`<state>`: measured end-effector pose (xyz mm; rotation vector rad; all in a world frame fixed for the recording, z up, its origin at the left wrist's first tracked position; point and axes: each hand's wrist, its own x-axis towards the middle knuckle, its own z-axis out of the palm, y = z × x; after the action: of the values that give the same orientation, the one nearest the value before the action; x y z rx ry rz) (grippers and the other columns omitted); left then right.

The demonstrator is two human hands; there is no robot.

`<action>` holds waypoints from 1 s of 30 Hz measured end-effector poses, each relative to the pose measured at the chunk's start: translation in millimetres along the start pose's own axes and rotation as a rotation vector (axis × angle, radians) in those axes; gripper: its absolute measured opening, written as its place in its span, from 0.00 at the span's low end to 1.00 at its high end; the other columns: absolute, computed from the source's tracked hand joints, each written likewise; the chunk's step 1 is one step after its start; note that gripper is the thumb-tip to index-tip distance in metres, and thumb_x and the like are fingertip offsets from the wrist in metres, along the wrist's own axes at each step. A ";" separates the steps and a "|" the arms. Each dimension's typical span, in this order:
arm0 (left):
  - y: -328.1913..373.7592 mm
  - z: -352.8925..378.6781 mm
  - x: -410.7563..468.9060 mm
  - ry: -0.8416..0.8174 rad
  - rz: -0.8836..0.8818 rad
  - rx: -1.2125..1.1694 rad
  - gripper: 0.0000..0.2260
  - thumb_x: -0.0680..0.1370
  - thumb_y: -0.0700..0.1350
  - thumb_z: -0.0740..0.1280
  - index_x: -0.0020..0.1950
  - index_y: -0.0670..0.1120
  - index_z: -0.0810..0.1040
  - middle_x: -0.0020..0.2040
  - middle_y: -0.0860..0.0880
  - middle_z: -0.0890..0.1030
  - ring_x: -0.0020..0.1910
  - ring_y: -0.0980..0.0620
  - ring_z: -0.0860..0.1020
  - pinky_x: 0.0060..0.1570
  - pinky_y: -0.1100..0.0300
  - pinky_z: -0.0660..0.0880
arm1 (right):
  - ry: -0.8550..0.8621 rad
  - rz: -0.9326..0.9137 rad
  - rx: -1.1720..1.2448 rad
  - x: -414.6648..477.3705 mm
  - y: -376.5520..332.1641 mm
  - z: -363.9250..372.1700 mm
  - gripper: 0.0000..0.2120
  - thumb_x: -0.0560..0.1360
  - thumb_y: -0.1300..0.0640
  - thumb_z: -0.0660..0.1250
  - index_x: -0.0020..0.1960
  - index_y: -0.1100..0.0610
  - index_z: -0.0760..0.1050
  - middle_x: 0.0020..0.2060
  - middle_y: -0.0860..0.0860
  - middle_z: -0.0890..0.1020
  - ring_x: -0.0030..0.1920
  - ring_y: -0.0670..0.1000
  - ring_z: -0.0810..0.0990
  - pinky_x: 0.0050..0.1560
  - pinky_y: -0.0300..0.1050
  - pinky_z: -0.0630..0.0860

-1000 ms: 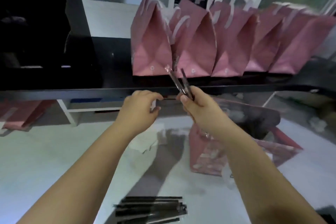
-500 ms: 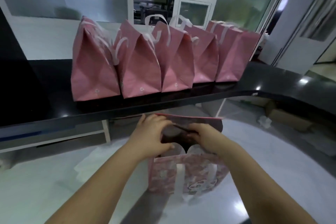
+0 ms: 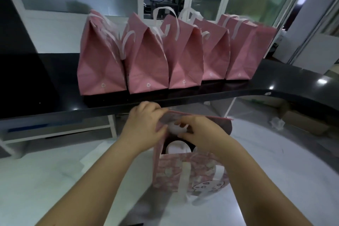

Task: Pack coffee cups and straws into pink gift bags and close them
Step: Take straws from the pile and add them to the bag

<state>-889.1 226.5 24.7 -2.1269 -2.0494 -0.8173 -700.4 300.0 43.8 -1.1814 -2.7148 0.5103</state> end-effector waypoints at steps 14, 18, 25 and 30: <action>-161.8 -28.2 -140.9 -0.115 -0.683 0.209 0.18 0.76 0.48 0.66 0.66 0.53 0.75 0.64 0.49 0.76 0.64 0.44 0.70 0.59 0.50 0.68 | -0.141 -0.036 -0.051 66.1 -163.5 166.9 0.17 0.77 0.63 0.61 0.66 0.56 0.70 0.62 0.55 0.75 0.62 0.57 0.73 0.60 0.49 0.73; -176.4 2.7 -170.1 -0.219 -0.695 0.199 0.19 0.76 0.49 0.65 0.67 0.55 0.73 0.65 0.51 0.75 0.66 0.46 0.69 0.59 0.51 0.67 | -0.231 0.080 -0.035 78.7 -134.8 227.1 0.15 0.78 0.59 0.60 0.65 0.55 0.71 0.60 0.55 0.75 0.60 0.57 0.74 0.58 0.51 0.75; -182.3 32.9 -185.7 -0.292 -0.711 0.114 0.21 0.74 0.47 0.62 0.67 0.55 0.72 0.64 0.53 0.75 0.65 0.48 0.68 0.58 0.53 0.65 | -0.087 0.256 0.072 116.6 -107.0 267.0 0.20 0.75 0.45 0.65 0.65 0.50 0.73 0.61 0.52 0.76 0.61 0.56 0.71 0.59 0.54 0.73; -187.0 38.3 -193.4 -0.270 -0.705 0.075 0.20 0.74 0.46 0.62 0.66 0.55 0.74 0.63 0.54 0.75 0.64 0.50 0.69 0.60 0.55 0.64 | -0.059 0.312 0.020 122.3 -115.8 291.2 0.23 0.70 0.39 0.70 0.60 0.49 0.75 0.57 0.51 0.78 0.59 0.56 0.73 0.59 0.52 0.71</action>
<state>-1047.2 86.3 -146.2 -1.5246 -2.9754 -0.4936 -937.8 242.5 -187.5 -1.6195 -2.5752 0.6170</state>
